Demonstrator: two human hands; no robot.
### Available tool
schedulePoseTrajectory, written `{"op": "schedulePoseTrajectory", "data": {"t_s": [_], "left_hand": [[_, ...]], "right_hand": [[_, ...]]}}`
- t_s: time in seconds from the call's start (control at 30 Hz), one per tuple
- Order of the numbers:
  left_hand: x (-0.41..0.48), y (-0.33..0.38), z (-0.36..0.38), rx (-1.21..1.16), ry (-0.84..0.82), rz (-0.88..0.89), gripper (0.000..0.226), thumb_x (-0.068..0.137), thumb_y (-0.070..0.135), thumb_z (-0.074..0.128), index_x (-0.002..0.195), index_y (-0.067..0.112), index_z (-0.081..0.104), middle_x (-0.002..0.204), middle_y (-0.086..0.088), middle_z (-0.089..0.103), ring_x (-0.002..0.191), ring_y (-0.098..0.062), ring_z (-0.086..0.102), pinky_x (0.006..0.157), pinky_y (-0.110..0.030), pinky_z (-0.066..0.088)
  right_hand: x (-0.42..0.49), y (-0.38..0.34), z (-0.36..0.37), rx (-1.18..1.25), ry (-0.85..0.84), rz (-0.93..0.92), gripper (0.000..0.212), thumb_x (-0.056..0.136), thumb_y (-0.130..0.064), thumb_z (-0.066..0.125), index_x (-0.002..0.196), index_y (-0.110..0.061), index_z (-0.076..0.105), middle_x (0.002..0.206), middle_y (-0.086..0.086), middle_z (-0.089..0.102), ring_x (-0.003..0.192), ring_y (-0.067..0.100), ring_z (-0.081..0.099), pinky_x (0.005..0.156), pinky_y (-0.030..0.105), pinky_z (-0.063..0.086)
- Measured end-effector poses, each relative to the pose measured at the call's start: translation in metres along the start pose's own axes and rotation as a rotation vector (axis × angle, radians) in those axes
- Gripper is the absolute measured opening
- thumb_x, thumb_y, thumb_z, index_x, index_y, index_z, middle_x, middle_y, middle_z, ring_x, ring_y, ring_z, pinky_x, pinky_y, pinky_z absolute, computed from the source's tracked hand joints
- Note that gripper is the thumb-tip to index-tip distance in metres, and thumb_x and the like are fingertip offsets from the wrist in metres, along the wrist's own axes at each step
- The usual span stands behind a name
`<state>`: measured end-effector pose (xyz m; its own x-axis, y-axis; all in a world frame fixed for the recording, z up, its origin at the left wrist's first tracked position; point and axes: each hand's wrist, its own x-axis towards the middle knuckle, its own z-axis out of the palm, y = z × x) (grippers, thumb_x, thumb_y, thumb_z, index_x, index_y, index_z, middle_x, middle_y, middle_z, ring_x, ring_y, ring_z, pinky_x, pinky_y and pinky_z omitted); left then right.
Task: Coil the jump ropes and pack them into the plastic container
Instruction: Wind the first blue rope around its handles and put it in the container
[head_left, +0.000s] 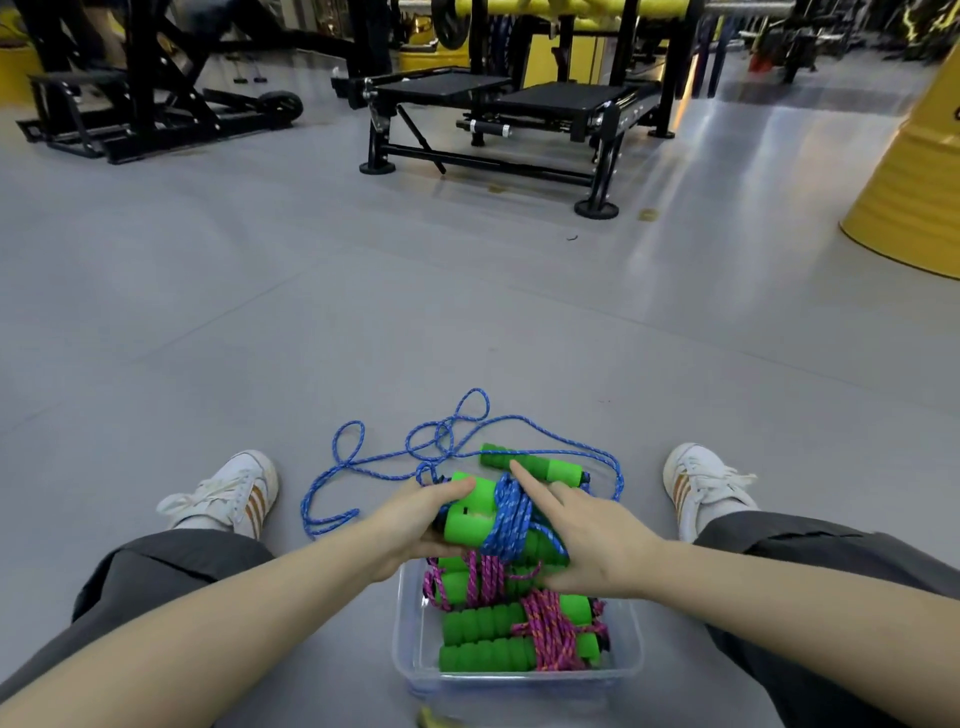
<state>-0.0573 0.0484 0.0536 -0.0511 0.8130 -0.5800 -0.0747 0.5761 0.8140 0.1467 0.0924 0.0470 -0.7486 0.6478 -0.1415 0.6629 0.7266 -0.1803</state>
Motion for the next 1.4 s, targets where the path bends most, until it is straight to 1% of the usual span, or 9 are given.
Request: {"op": "schedulePoseTrajectory", "data": {"t_s": [0.2, 0.37, 0.47, 0.67, 0.77, 0.97, 1.1, 1.23, 1.4], "left_hand": [[-0.003, 0.000, 0.001, -0.145, 0.029, 0.041, 0.063, 0.076, 0.053, 0.068, 0.122, 0.015, 0.046, 0.110, -0.017, 0.066, 0.094, -0.024, 0.070, 0.074, -0.031, 0.058], [-0.007, 0.002, 0.017, 0.044, -0.129, 0.064, 0.038, 0.088, 0.042, 0.061, 0.122, 0.026, 0.053, 0.110, -0.006, 0.071, 0.098, -0.028, 0.067, 0.082, -0.040, 0.056], [-0.007, 0.007, 0.000, 0.167, -0.105, 0.093, 0.041, 0.088, 0.041, 0.060, 0.125, 0.030, 0.048, 0.105, 0.000, 0.072, 0.087, -0.023, 0.068, 0.076, -0.037, 0.058], [-0.012, 0.021, 0.009, 0.490, -0.492, 0.021, 0.038, 0.091, 0.035, 0.059, 0.121, 0.048, 0.041, 0.121, 0.011, 0.063, 0.109, -0.014, 0.063, 0.092, -0.038, 0.051], [-0.003, 0.023, 0.014, 0.628, -0.492, 0.054, 0.047, 0.088, 0.041, 0.062, 0.131, 0.043, 0.041, 0.119, 0.007, 0.060, 0.111, -0.014, 0.058, 0.086, -0.025, 0.047], [0.008, 0.014, -0.006, 1.067, 0.035, 0.535, 0.047, 0.089, 0.056, 0.049, 0.126, 0.027, 0.053, 0.118, 0.010, 0.058, 0.112, -0.007, 0.053, 0.097, -0.028, 0.043], [0.005, -0.011, -0.012, 1.709, -0.097, 0.692, 0.066, 0.089, 0.058, 0.047, 0.141, 0.020, 0.038, 0.136, 0.003, 0.045, 0.123, -0.016, 0.045, 0.092, -0.031, 0.040], [0.017, -0.032, -0.013, 1.893, -0.152, 0.635, 0.073, 0.094, 0.041, 0.050, 0.150, 0.008, 0.017, 0.150, -0.006, 0.029, 0.134, -0.023, 0.033, 0.098, -0.040, 0.041], [0.033, -0.046, -0.024, 1.948, -0.069, 0.931, 0.073, 0.055, 0.057, 0.081, 0.110, 0.011, 0.069, 0.094, 0.001, 0.065, 0.080, -0.014, 0.064, 0.065, -0.022, 0.053]], "right_hand": [[0.006, -0.017, 0.011, 0.596, 0.117, 0.343, 0.121, 0.061, -0.045, 0.069, 0.145, -0.034, -0.017, 0.142, 0.001, 0.038, 0.127, 0.016, 0.042, 0.100, 0.035, 0.042], [0.005, -0.031, -0.004, 0.989, -0.145, 0.320, 0.120, 0.070, -0.030, 0.078, 0.141, -0.035, -0.018, 0.128, -0.014, 0.045, 0.115, -0.002, 0.048, 0.091, 0.010, 0.039], [0.001, -0.010, -0.026, 0.642, -0.111, 0.139, 0.097, 0.069, -0.029, 0.072, 0.147, -0.030, 0.013, 0.131, -0.008, 0.040, 0.127, 0.009, 0.041, 0.103, 0.022, 0.037], [0.016, 0.031, -0.033, -0.427, 0.135, -0.349, 0.110, 0.059, -0.054, 0.070, 0.147, -0.021, 0.013, 0.149, 0.011, 0.033, 0.138, 0.030, 0.031, 0.113, 0.050, 0.019], [0.018, 0.032, -0.022, -0.233, -0.025, -0.319, 0.097, 0.069, -0.045, 0.069, 0.147, -0.019, 0.017, 0.133, 0.001, 0.048, 0.123, 0.022, 0.046, 0.109, 0.042, 0.035], [0.014, 0.024, 0.006, 0.007, -0.148, 0.052, 0.101, 0.072, -0.050, 0.066, 0.147, -0.016, 0.008, 0.144, 0.005, 0.037, 0.128, 0.023, 0.042, 0.102, 0.036, 0.040], [0.010, 0.018, 0.039, 0.003, -0.136, 0.094, 0.115, 0.067, -0.069, 0.062, 0.149, -0.015, 0.002, 0.141, 0.004, 0.038, 0.126, 0.023, 0.042, 0.104, 0.036, 0.037], [0.003, 0.030, 0.048, -0.103, -0.109, -0.007, 0.113, 0.071, -0.079, 0.044, 0.148, -0.017, -0.012, 0.127, 0.002, 0.042, 0.114, 0.021, 0.043, 0.103, 0.035, 0.035], [-0.003, 0.062, 0.049, -0.361, 0.097, -0.236, 0.068, 0.093, -0.058, 0.016, 0.141, -0.014, 0.037, 0.108, -0.003, 0.059, 0.092, 0.015, 0.057, 0.085, 0.028, 0.047]]}}
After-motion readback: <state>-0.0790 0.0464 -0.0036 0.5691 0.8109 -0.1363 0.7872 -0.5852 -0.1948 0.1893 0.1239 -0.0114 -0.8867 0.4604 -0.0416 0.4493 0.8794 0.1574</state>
